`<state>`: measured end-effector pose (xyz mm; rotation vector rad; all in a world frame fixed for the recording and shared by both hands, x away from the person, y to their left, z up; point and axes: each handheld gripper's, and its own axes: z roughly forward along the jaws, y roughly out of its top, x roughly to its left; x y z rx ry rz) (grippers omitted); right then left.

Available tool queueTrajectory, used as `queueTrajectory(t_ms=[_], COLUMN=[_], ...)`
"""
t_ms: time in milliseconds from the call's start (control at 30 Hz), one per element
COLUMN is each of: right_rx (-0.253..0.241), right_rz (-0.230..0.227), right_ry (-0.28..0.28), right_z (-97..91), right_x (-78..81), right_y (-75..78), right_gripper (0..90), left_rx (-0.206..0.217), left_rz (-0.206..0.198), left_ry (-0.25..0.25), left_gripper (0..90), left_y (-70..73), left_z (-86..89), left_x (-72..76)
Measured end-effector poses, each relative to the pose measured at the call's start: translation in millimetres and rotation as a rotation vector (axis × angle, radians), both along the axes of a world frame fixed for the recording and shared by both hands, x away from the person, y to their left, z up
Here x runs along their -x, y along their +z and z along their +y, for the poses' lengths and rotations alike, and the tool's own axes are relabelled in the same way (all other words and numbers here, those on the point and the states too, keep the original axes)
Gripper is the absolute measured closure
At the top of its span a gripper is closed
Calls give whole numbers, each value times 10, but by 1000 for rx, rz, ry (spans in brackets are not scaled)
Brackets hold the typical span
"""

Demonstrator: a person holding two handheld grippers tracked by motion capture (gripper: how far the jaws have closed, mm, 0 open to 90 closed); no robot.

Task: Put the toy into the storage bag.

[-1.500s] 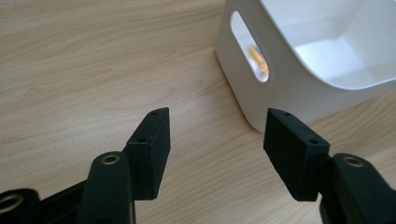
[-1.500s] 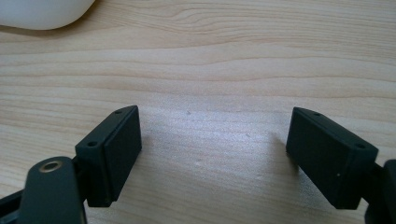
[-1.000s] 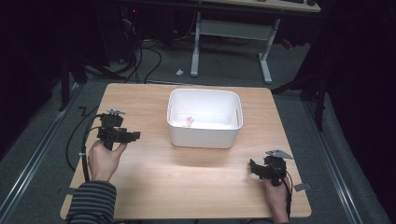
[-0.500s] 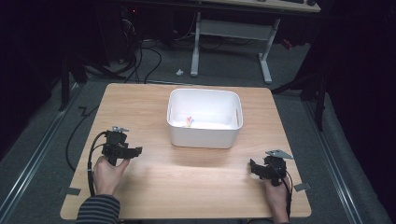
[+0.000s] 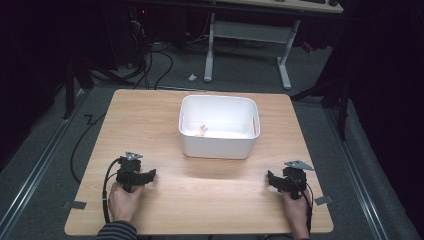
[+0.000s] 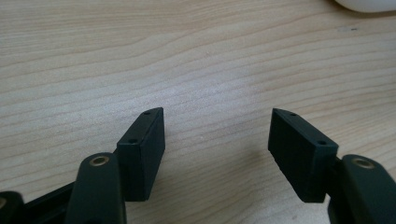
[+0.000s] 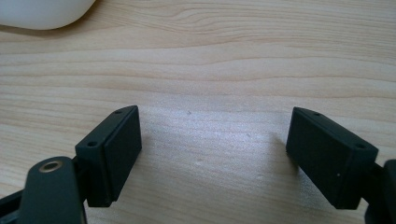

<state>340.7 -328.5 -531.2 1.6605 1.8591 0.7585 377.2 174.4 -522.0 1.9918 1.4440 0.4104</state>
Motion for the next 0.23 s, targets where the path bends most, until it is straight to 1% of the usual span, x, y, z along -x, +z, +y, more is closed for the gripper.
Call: queueTrajectory(t_ms=[67, 133, 167, 200, 233], right_rx=[0, 0, 1, 1, 0], right_rz=[0, 0, 2, 2, 3], right_ry=[0, -1, -2, -2, -1], right_z=[0, 0, 1, 2, 1], right_x=[0, 0, 1, 2, 2], right_y=[0, 0, 1, 1, 2], right_gripper=[181, 181, 181, 181, 181], left_rx=[-1, -23, -24, -20, -22], left_rz=[-50, -103, -126, -147, -147], left_ry=[0, 1, 5, 9, 10], left_gripper=[341, 328, 325, 317, 315], left_y=[-47, -95, -119, -141, -141], left_z=[-12, -40, -46, -47, -50], left_x=[35, 67, 85, 102, 107])
